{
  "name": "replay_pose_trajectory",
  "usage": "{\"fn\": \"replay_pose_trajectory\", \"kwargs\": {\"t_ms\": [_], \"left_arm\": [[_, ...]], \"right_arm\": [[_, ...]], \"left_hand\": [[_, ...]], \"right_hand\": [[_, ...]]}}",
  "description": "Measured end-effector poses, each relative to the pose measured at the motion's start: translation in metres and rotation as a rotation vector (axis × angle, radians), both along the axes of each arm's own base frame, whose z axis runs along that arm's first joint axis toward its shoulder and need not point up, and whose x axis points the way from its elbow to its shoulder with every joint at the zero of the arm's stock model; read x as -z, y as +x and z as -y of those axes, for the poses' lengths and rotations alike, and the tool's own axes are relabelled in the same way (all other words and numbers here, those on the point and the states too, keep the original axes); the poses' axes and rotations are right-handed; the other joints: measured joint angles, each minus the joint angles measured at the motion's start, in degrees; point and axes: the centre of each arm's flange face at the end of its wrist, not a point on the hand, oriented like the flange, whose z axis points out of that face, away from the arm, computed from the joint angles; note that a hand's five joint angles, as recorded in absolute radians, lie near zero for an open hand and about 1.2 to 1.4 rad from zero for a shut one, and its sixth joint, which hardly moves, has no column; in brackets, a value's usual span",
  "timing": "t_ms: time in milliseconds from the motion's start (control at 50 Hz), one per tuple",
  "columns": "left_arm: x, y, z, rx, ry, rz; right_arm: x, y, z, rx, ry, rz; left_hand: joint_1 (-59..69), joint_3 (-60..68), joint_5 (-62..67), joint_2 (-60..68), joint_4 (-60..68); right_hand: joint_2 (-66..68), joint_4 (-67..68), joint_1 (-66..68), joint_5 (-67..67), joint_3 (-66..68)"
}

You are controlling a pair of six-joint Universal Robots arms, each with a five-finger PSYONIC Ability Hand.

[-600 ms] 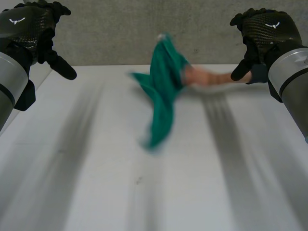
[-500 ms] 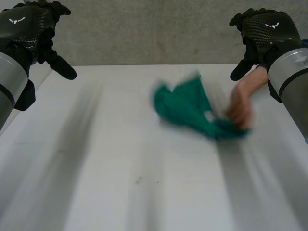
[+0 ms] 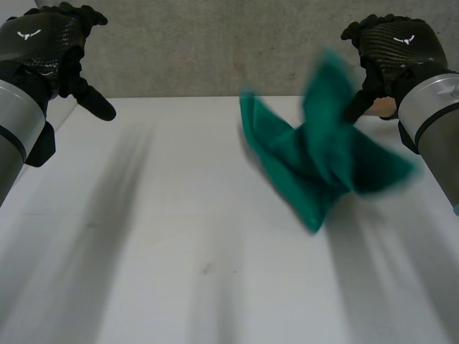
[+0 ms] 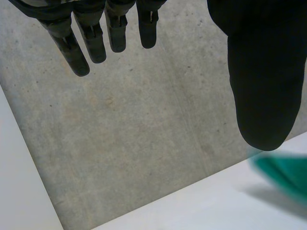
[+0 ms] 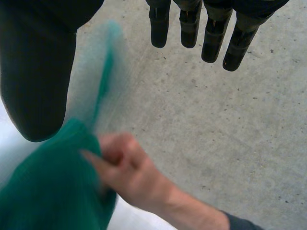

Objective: Fold the towel.

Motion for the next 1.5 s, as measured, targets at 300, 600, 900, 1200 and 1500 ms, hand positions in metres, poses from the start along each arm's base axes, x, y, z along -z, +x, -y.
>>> {"fn": "replay_pose_trajectory", "kwargs": {"t_ms": [300,600,900,1200,1500], "left_arm": [[0.001,-0.001,0.000,0.001,0.004,0.002],[0.003,-0.001,0.001,0.001,0.009,0.004],[0.007,-0.001,0.001,0.003,0.021,0.010],[0.009,-0.003,0.001,0.007,0.024,0.017],[0.030,-0.008,0.013,0.010,0.080,0.083]], "right_arm": [[0.001,0.000,0.000,0.000,0.003,-0.003],[0.003,0.002,-0.001,-0.006,0.008,-0.005],[0.004,0.003,-0.001,-0.019,0.011,-0.007],[0.008,0.008,-0.003,-0.065,0.016,-0.031],[0.027,0.028,-0.023,-0.145,0.019,-0.229]], "left_hand": [[0.00,0.00,-0.01,0.00,0.00],[0.00,0.00,0.00,0.00,0.00],[0.00,0.00,0.00,0.00,0.00],[0.00,0.00,0.00,0.00,0.00],[0.00,0.00,0.00,0.00,0.00]], "right_hand": [[0.00,0.00,0.00,0.00,0.00],[0.00,0.00,0.00,0.00,0.00],[0.00,0.00,0.00,0.00,0.00],[0.00,0.00,0.00,0.00,0.00],[0.00,0.00,0.00,0.00,0.00]]}}
